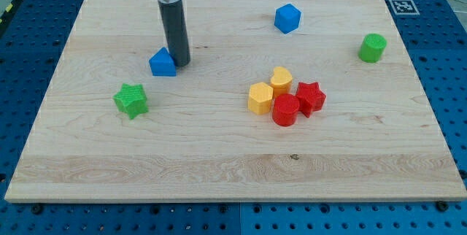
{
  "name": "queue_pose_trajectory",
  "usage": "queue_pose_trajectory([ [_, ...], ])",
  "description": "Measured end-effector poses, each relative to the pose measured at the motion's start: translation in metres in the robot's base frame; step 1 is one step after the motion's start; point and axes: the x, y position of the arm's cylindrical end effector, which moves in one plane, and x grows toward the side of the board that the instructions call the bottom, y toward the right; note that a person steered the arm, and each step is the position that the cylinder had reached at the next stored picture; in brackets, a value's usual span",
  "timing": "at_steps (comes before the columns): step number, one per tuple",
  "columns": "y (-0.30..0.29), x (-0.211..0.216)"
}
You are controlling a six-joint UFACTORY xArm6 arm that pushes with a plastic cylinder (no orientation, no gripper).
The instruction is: Push blue triangle into green star
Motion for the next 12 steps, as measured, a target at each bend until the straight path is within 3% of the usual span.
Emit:
queue_pose_trajectory([
  [6, -0.088, -0.007],
  [12, -0.069, 0.018],
])
